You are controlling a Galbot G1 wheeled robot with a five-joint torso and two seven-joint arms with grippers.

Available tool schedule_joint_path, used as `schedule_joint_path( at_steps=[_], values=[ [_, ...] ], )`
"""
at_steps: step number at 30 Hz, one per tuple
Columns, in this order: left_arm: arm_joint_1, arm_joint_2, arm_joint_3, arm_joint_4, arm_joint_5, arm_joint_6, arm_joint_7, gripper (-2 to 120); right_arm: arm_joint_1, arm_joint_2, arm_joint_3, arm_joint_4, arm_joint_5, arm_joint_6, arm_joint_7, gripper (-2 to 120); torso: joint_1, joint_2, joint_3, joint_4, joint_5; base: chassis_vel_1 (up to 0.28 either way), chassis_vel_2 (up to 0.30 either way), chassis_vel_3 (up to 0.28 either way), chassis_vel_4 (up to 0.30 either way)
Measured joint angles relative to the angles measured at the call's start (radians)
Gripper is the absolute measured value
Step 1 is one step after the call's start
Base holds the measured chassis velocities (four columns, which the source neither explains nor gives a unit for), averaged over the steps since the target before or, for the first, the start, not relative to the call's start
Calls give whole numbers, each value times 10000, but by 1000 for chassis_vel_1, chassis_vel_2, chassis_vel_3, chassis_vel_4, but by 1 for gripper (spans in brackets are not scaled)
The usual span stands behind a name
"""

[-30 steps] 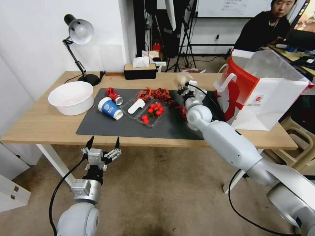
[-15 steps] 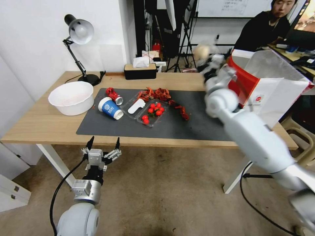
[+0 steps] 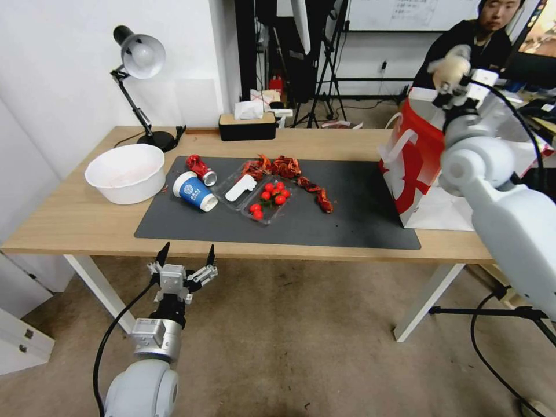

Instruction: Pick up the trash from the table and place it into the takeout bag.

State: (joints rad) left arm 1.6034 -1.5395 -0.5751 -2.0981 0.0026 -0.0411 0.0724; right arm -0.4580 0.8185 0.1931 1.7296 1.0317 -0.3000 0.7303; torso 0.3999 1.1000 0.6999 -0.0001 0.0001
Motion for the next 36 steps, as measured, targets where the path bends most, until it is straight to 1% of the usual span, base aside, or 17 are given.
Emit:
schedule_joint_path(
  at_steps=[2,4,5,7,9,13,14,17,18,20,22,24,26,27,30,35,36],
  values=[
    [5,-7,18,4,22,0,0,100,-71,2,95,40,84,-98,110,7,1,0,0,2,0,0,0,0,0],
    [16,-8,26,7,35,-3,0,100,-138,4,189,73,184,-163,207,11,1,0,0,2,0,0,0,0,0],
    [16,-8,26,7,35,-3,0,100,-138,4,189,73,184,-163,207,11,1,0,0,2,0,0,0,0,0],
    [25,-7,21,19,37,-18,0,100,-159,-6,256,99,349,-223,335,23,0,0,0,2,-1,0,0,0,0],
    [28,-5,19,22,38,-22,0,100,-162,-12,270,103,388,-237,368,26,0,0,0,2,0,0,0,0,0],
    [50,-3,25,28,45,-94,0,100,-167,-46,318,104,471,-253,445,46,1,0,0,2,-1,0,0,0,0],
    [50,-3,25,28,45,-94,0,100,-167,-46,318,104,471,-253,445,46,1,0,0,2,-1,0,0,0,0],
    [56,-6,31,30,56,-108,2,100,-178,-105,356,158,535,-252,480,61,1,0,0,0,-1,0,0,0,0],
    [56,-6,31,30,56,-108,2,100,-178,-105,356,158,535,-252,480,61,1,0,0,0,-1,0,0,0,0],
    [62,-7,38,31,66,-115,3,100,-186,-124,388,187,571,-249,497,68,1,0,0,0,-1,0,0,0,0],
    [63,-8,39,31,69,-117,3,100,-188,-128,390,200,587,-249,506,69,1,0,0,0,-1,0,0,0,0],
    [67,-9,48,31,77,-125,4,100,-194,-136,395,238,635,-249,534,83,0,0,0,0,0,0,0,0,0],
    [71,-10,53,31,81,-130,5,100,-197,-138,407,250,657,-251,545,86,1,0,0,1,0,0,0,0,0],
    [74,-12,54,31,84,-132,5,100,-200,-141,421,258,671,-253,555,92,1,0,0,2,-1,0,0,0,0],
    [89,-17,59,31,104,-142,5,100,-211,-150,463,302,703,-256,572,100,1,0,1,2,0,0,0,0,0],
    [119,-21,72,31,128,-162,6,100,-207,-156,536,344,749,-240,560,100,1,0,0,1,0,0,0,0,0],
    [129,-23,73,31,135,-169,6,100,-179,-165,590,366,805,-64,378,100,1,0,1,1,0,0,0,0,0]
  ],
)
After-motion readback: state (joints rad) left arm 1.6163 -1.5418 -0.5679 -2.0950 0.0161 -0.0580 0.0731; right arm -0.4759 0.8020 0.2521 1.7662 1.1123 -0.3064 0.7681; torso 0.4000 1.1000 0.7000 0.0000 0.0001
